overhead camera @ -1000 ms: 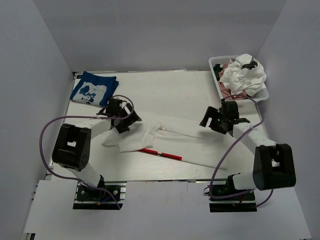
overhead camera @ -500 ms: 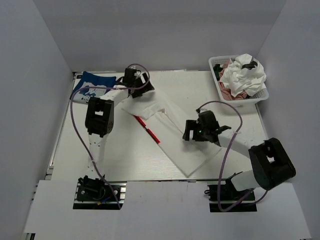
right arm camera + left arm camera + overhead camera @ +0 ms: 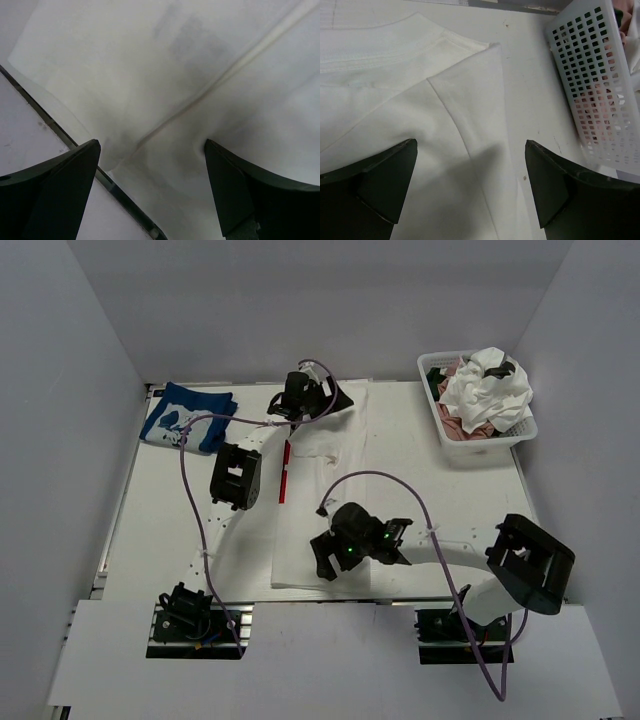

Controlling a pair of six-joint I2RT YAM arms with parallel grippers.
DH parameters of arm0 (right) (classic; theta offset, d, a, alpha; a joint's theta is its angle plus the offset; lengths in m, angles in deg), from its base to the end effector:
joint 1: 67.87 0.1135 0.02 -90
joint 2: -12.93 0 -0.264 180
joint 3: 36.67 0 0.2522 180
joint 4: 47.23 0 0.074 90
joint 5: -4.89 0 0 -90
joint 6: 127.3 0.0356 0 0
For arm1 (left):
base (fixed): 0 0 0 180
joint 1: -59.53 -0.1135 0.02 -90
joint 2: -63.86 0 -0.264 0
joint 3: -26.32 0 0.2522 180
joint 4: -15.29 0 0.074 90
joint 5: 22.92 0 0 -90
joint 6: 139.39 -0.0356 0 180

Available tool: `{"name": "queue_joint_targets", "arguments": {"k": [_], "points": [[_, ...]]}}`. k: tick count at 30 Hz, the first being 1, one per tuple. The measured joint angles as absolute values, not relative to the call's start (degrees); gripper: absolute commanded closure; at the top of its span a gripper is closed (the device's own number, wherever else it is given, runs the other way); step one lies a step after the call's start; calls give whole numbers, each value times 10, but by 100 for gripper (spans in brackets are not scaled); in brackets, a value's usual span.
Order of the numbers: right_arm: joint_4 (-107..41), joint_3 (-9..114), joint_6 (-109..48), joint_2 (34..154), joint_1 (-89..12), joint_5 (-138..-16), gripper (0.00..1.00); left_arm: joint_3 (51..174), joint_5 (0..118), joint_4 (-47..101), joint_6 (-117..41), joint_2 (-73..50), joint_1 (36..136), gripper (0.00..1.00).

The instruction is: Fold and stack the t-shirts

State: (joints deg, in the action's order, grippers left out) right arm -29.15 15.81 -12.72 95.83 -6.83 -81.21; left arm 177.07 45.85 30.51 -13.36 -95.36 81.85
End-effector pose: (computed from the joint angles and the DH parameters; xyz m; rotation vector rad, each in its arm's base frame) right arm 0.1322 0.2439 0.1658 -0.8323 2.4215 0.7231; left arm 0.5635 -0.2453 0.1269 0.0046 2.1029 -1.0063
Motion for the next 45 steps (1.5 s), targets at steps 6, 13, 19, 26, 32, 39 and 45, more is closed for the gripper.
{"name": "queue_joint_targets", "arguments": {"k": [6,13,19,26,32,39,45], "points": [[-262,185,-143,973,-34,-838,10,1776,466,310,-120,-954,818,0],[-215,193,-144,892,-5,-854,10,1775,531,396,-137,-915,813,0],[-215,167,-94,752,-6,-900,10,1672,600,516,-209,-740,801,0],[-154,87,22,677,-11,-960,10,1245,602,512,-189,-288,827,0],[-90,52,77,642,-15,-953,10,853,587,556,-98,23,890,0],[-96,27,86,658,-15,-897,10,682,554,647,-32,179,908,0],[-114,16,109,692,-15,-900,26,613,512,627,-8,139,921,35]]}}
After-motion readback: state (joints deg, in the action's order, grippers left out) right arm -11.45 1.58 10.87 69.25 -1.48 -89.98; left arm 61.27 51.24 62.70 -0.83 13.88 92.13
